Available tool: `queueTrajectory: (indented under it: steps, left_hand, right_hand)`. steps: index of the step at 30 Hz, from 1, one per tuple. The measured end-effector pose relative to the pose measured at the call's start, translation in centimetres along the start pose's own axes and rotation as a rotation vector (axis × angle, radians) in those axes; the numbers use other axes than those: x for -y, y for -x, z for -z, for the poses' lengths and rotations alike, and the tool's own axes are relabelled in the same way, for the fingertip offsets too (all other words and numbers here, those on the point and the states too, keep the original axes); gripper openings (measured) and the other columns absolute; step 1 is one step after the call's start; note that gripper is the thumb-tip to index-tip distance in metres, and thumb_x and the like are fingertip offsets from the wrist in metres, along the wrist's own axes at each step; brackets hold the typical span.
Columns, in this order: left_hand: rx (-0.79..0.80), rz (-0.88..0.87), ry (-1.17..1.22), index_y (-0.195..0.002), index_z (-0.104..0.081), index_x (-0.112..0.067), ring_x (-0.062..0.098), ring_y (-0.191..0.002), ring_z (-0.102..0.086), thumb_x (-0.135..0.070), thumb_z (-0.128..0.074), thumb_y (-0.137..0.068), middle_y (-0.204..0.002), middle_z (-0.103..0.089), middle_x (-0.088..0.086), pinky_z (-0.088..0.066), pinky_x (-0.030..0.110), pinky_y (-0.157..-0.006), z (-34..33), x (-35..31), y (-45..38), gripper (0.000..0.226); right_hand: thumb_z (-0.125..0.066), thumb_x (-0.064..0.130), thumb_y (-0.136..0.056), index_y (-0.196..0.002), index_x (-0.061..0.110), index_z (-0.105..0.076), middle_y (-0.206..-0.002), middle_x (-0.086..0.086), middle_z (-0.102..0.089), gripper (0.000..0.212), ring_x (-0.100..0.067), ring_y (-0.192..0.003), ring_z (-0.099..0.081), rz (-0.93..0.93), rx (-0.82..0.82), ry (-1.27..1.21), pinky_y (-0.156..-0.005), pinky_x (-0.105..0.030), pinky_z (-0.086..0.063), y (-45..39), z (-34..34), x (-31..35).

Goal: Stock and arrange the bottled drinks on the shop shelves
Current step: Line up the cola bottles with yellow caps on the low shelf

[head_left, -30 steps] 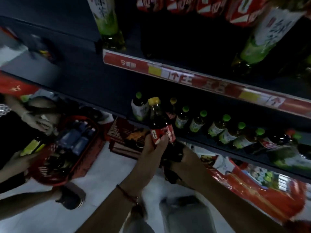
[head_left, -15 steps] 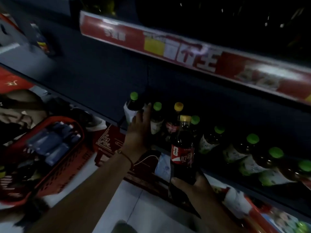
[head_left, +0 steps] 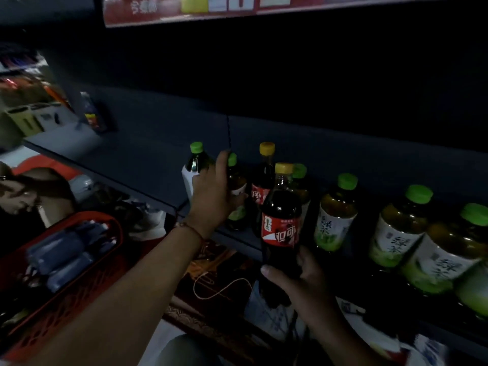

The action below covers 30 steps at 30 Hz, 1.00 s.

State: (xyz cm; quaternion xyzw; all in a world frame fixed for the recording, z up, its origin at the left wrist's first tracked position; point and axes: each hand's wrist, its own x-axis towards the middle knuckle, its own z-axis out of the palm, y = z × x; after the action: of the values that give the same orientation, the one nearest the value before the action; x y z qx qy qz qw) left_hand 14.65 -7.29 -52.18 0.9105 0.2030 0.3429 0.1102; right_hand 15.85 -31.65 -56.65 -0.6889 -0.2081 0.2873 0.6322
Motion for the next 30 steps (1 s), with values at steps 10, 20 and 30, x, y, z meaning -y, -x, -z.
queueTrajectory:
  steps: [10,20,30]
  left_hand:
    - [-0.167,0.337,0.615,-0.143,-0.023,-0.036,0.005,-0.111,-0.059,-0.009,-0.085,-0.074,-0.131,-0.052,0.001,-0.055,0.031,-0.091,5.9,0.7,9.1,0.096]
    - [-0.335,0.403,0.677,-0.141,-0.028,-0.043,-0.015,-0.103,-0.057,-0.008,-0.088,-0.067,-0.127,-0.05,-0.014,-0.048,0.008,-0.082,14.8,2.5,14.0,0.102]
    - [-0.31,0.48,0.737,-0.14,-0.028,-0.055,-0.007,-0.099,-0.063,-0.022,-0.088,-0.057,-0.124,-0.055,-0.015,-0.053,0.032,-0.085,18.6,3.4,16.0,0.108]
  right_hand:
    - [-0.085,0.034,-0.068,-0.123,0.03,-0.058,-0.115,0.011,-0.069,0.062,-0.008,-0.106,-0.065,0.072,-0.001,0.023,-0.086,-0.033,-0.054,0.2,-2.3,-0.9]
    - [-0.086,0.029,-0.065,-0.125,0.016,-0.058,-0.122,-0.008,-0.063,0.067,-0.027,-0.112,-0.06,0.173,-0.239,0.208,-0.096,-0.043,-0.049,-8.1,-11.5,2.2]
    - [-0.082,0.018,-0.074,-0.137,0.006,-0.045,-0.134,-0.015,-0.056,0.074,-0.033,-0.125,-0.053,0.103,-0.463,0.26,-0.104,-0.044,-0.044,-13.5,-15.5,1.0]
